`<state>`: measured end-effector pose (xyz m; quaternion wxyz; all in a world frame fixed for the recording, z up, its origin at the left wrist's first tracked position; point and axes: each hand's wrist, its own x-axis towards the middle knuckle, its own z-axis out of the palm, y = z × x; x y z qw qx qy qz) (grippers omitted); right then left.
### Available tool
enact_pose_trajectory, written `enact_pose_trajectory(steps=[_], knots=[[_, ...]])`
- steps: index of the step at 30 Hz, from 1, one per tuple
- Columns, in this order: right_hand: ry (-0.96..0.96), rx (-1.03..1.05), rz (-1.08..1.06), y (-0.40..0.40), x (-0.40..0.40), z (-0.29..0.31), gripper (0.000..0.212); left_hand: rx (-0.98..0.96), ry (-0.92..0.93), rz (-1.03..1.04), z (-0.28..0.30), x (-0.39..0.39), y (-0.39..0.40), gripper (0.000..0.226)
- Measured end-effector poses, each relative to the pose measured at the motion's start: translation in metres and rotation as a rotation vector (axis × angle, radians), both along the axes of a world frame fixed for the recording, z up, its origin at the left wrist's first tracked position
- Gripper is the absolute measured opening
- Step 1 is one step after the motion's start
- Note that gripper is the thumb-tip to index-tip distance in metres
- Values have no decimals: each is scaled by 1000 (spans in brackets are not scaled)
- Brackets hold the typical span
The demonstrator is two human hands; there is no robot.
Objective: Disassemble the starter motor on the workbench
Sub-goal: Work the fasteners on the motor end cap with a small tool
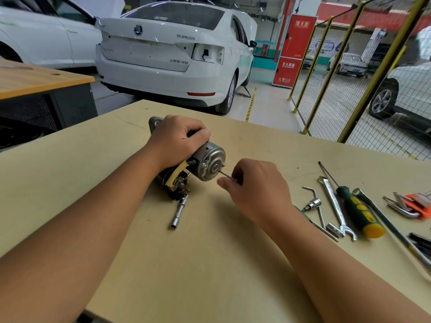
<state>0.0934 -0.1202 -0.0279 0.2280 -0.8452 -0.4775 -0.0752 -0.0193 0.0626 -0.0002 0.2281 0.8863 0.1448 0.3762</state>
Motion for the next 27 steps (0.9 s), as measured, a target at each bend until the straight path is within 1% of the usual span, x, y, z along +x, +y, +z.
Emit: enact_pose_trajectory(steps=[2,4,6,8,9,12,15,17,19,20,22,26,27], knots=[[-51,-68,-21,-1,1,-1,46,-3,-10,-4,-1,0,2,33],[-50,-112,-19,-1,2,-1,49,-7,-14,-4,-2,1,3,33],[-15,-124,1,-1,3,-1,41,2,-21,26,-3,2,3,32],[48,-72,12,-1,5,-1,27,18,-31,61,-4,4,3,30],[81,-34,13,-1,6,0,26,22,-34,71,-4,4,3,30],[112,23,10,-3,6,-1,37,29,-40,81,-4,5,2,30],[103,-36,15,-2,6,-4,46,35,-40,93,-5,5,3,30],[116,-41,31,-2,6,-4,39,24,-37,96,-5,6,4,30],[157,5,40,-4,7,-2,24,19,-35,96,-6,6,4,30],[188,35,49,-4,9,-2,21,20,-35,97,-6,5,3,30],[240,69,71,-6,9,-1,27,17,-35,99,-5,5,3,31],[252,15,50,-4,8,-5,46,21,-29,104,-5,7,4,31],[253,17,35,-2,8,-5,47,20,-28,107,-5,7,3,31]])
